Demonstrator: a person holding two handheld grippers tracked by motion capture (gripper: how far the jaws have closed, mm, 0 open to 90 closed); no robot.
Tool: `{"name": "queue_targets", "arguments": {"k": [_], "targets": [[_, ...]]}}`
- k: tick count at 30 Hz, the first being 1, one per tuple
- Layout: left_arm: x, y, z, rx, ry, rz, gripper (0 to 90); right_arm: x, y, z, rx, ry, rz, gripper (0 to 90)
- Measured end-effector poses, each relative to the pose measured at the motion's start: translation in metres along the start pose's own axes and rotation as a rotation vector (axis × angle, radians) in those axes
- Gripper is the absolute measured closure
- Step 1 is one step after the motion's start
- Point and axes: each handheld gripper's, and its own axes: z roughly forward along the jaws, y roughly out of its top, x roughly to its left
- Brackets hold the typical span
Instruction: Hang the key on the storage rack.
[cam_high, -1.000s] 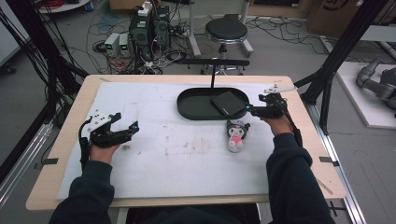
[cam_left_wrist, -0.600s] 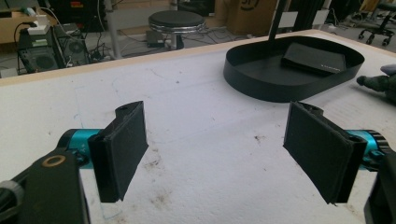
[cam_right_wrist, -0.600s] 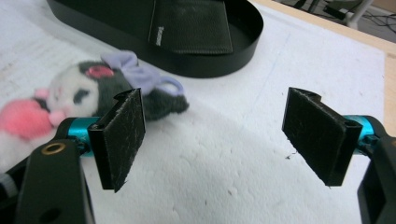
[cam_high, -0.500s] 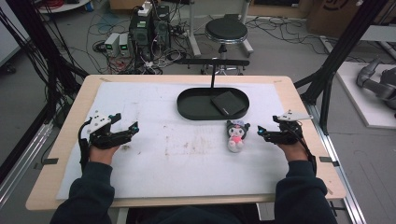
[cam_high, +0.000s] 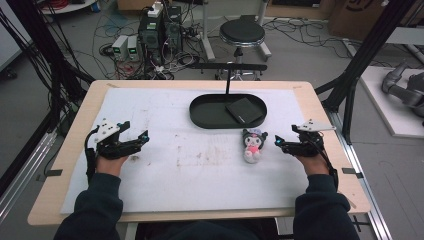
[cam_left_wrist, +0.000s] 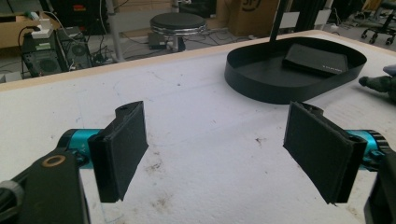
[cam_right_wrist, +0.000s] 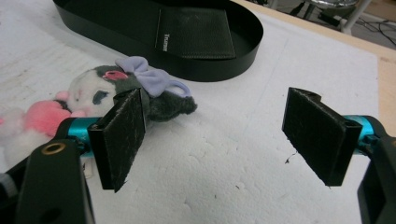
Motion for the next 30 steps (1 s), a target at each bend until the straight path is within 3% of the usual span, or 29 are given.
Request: {"name": "queue_targets", "arguments": {"k": [5,9,13,20,22,30], "targets": [[-0.002,-0.001,0.002,0.014,0.001,0.009,21.4,0.013,0.002,0.013,0.029,0.011,-0.008,21.9],[-0.005,-0.001,0.001,0.018,-0.007,0.013,21.7,0.033,0.006,0.022,0.039,0.042,0.049,22.1],[-0.005,-0.002,0.0,0.022,-0.002,0.012,22.2,0.05,0.011,0.035,0.079,0.035,0.108,22.3],[-0.004,-0.003,0.003,0.032,-0.004,0.01,22.3,0.074,0.015,0.055,0.105,0.066,0.045,22.0],[-0.005,-0.003,0.003,0.032,-0.005,0.011,22.3,0.078,0.016,0.056,0.105,0.052,0.012,22.2],[-0.004,-0.004,0.003,0.033,-0.008,0.005,22.5,0.066,0.018,0.047,0.147,0.139,-0.017,48.4]]}}
